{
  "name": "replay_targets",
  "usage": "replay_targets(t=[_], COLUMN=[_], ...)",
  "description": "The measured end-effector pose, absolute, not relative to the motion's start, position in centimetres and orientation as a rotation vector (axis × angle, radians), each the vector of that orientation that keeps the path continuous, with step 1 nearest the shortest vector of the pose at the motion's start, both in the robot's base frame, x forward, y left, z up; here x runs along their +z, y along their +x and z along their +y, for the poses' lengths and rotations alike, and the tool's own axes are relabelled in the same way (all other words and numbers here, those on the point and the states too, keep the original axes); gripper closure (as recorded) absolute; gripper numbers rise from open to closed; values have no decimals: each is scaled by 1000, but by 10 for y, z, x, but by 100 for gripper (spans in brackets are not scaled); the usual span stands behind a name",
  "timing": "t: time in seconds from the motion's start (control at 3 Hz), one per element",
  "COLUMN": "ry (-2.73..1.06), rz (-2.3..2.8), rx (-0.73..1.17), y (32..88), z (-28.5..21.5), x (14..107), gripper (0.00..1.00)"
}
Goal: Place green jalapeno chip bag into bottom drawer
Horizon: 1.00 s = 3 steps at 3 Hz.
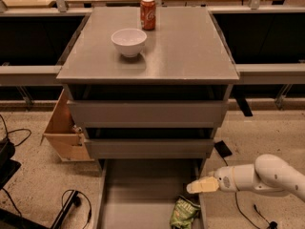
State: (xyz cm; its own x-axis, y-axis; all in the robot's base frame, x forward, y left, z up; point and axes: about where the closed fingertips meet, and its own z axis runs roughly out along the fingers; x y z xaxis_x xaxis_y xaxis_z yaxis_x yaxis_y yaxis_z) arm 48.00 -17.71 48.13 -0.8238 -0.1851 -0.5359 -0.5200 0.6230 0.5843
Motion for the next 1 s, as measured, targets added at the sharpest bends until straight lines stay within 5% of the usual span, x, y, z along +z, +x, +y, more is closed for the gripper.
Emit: replay_targets(t=[1.0], ry=[-812], rz=[2641], rx=[757], y=[440], z=[-202], x=[688], gripper=[0])
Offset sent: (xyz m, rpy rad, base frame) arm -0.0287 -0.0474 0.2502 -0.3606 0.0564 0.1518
